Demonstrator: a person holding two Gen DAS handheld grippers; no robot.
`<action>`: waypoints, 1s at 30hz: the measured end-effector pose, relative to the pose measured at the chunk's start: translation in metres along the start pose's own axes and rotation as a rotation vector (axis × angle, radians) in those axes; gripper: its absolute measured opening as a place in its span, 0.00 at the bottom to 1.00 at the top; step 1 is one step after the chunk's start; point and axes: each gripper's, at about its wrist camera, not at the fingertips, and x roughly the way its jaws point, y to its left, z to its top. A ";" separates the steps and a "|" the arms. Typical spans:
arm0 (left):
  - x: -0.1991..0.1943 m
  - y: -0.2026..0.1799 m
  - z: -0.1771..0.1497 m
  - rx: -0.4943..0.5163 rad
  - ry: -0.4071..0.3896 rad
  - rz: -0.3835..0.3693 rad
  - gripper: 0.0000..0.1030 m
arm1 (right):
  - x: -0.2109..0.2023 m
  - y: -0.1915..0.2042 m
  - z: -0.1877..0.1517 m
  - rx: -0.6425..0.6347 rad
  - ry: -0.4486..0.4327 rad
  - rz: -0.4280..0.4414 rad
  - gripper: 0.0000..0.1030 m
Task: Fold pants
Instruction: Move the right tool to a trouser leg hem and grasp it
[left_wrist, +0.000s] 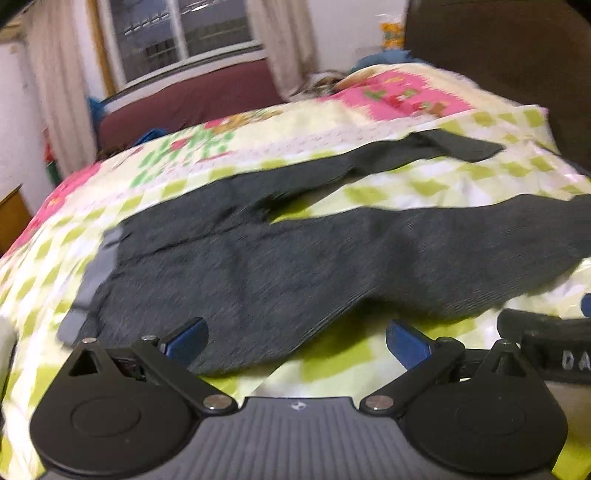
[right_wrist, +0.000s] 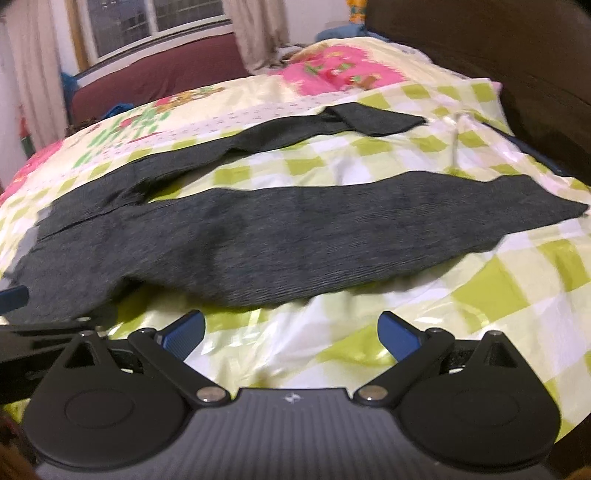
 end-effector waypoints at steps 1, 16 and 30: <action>0.001 -0.006 0.004 0.019 -0.012 -0.022 1.00 | 0.002 -0.009 0.004 0.023 0.002 -0.004 0.92; 0.043 -0.132 0.047 0.264 -0.053 -0.286 1.00 | 0.040 -0.171 0.056 0.300 -0.016 -0.246 0.88; 0.056 -0.197 0.052 0.403 -0.071 -0.387 1.00 | 0.058 -0.238 0.065 0.471 -0.007 -0.220 0.89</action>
